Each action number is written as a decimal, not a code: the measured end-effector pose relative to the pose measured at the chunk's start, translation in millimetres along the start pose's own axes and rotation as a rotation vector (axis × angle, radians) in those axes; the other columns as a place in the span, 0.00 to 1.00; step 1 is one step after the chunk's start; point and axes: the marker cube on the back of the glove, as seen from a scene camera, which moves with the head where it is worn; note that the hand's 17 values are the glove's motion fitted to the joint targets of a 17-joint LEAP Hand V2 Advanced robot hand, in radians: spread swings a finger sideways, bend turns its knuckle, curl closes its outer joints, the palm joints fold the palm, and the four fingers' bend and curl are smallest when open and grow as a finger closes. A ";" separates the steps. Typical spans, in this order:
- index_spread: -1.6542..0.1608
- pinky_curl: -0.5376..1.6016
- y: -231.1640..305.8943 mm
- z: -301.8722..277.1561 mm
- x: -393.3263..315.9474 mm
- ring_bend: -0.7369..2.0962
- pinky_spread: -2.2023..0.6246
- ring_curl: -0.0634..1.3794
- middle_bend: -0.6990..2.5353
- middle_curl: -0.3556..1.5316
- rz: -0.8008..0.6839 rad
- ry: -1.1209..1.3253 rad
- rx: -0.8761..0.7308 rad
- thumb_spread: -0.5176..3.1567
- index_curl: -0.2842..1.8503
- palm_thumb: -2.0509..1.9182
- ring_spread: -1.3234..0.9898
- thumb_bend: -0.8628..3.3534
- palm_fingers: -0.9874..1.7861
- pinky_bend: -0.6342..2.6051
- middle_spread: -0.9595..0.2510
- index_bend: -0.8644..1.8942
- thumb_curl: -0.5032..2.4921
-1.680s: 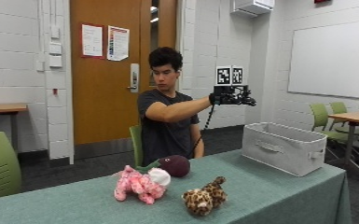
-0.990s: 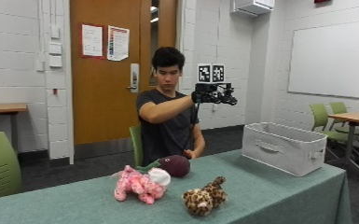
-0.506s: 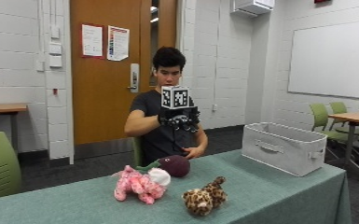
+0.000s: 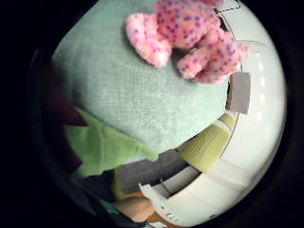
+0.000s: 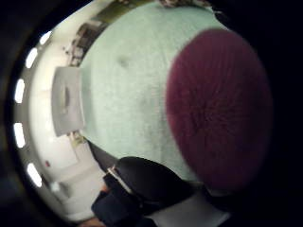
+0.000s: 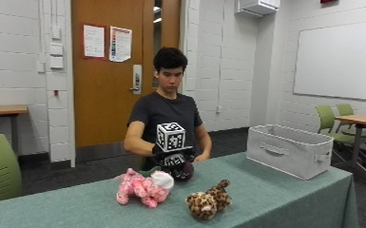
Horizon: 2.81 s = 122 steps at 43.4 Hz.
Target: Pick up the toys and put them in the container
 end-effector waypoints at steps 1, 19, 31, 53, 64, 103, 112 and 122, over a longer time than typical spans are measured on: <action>0.80 0.40 -0.7 1.8 0.8 0.32 0.76 0.16 0.29 0.37 0.001 -0.004 -0.003 0.37 0.32 0.47 0.49 0.17 0.34 0.35 0.75 0.38 0.19; 0.84 0.42 -1.4 15.4 3.3 0.37 0.71 0.18 0.28 0.38 0.006 -0.066 0.055 0.44 0.32 0.58 0.49 0.23 0.47 0.40 0.76 0.41 0.24; 0.78 0.42 -2.5 0.9 -6.1 0.49 0.65 0.24 0.30 0.39 -0.008 0.032 0.268 0.45 0.32 0.65 0.41 0.26 0.74 0.43 0.65 0.38 0.29; 0.72 0.43 -2.1 -160.2 -85.0 0.60 0.60 0.36 0.41 0.48 -0.225 0.007 0.347 0.35 0.39 0.67 0.38 0.24 0.78 0.42 0.47 0.39 0.37; 0.71 0.43 -13.8 -267.0 -208.5 0.61 0.60 0.37 0.42 0.49 -0.351 0.019 0.456 0.33 0.42 0.67 0.38 0.23 0.77 0.43 0.44 0.39 0.40; 0.78 0.49 -56.4 -257.5 -503.5 0.57 0.66 0.40 0.33 0.50 -0.752 0.085 0.222 0.38 0.48 0.55 0.43 0.16 0.34 0.49 0.59 0.34 0.40; 0.85 0.43 -18.7 -277.4 -508.1 0.49 0.71 0.27 0.31 0.45 -0.712 -0.031 0.290 0.38 0.38 0.49 0.48 0.18 0.33 0.47 0.74 0.34 0.35; 0.85 0.42 -68.8 -284.8 -386.2 0.47 0.73 0.25 0.32 0.45 -0.509 0.150 0.372 0.38 0.36 0.48 0.48 0.18 0.34 0.46 0.75 0.37 0.30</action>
